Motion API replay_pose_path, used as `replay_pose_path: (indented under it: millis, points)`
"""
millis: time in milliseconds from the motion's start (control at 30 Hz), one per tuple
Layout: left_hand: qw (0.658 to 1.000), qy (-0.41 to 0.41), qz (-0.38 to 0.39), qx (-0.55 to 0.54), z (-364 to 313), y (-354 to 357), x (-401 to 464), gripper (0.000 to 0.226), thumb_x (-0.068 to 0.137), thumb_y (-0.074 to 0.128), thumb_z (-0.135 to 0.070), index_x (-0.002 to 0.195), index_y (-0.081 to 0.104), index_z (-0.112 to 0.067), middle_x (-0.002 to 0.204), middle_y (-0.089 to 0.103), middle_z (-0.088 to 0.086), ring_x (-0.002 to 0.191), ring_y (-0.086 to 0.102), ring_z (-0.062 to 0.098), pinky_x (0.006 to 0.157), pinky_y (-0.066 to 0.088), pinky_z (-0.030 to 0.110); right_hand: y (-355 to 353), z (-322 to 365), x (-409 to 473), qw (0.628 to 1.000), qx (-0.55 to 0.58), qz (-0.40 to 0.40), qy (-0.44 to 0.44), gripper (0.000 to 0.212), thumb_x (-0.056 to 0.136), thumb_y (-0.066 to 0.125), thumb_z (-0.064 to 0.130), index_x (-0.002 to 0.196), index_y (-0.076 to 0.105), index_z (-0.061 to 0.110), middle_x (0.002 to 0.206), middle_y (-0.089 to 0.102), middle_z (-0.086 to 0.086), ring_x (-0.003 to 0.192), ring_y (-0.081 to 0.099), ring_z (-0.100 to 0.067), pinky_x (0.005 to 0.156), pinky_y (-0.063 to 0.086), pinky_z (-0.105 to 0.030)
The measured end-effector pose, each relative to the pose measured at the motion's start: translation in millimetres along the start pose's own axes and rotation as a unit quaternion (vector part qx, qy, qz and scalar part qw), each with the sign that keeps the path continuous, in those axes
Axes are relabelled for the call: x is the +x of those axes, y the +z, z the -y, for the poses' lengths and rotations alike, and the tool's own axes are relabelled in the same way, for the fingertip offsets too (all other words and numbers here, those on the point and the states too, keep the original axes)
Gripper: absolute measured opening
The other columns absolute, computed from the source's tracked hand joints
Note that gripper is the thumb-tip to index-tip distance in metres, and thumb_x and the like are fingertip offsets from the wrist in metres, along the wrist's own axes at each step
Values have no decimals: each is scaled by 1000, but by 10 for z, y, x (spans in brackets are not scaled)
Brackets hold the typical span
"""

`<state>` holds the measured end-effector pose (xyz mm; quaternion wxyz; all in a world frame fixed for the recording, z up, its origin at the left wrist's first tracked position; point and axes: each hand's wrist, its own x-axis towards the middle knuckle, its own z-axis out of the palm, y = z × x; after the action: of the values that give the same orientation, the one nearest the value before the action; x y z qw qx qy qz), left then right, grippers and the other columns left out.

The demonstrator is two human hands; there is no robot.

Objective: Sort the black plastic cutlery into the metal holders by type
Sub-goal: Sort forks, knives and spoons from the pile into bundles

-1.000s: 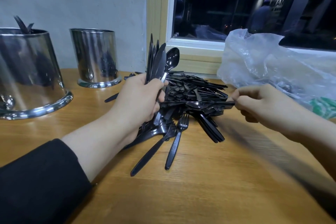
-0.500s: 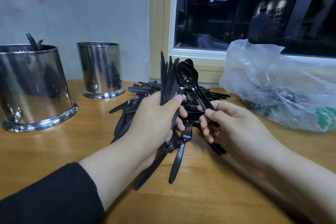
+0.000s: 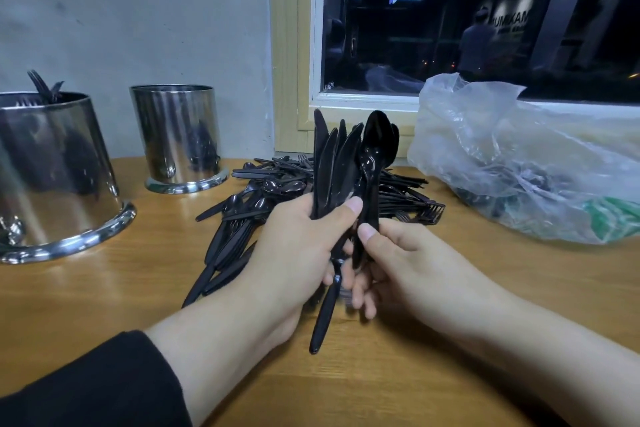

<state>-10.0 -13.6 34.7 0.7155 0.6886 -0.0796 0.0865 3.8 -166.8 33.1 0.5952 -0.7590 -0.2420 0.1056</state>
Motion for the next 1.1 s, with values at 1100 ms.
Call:
replay_pose_path:
  millis: [1100]
  points:
    - [982,-8,69,175,-76,-52,16,32,101,59,-33,76,62,-14,68,50,6,51,38,13,47,32,24,-483,98,54,970,-76,-211,-92,38,103,50,40,96,64,4,58,55,3,49,50,-16,48,39,-28]
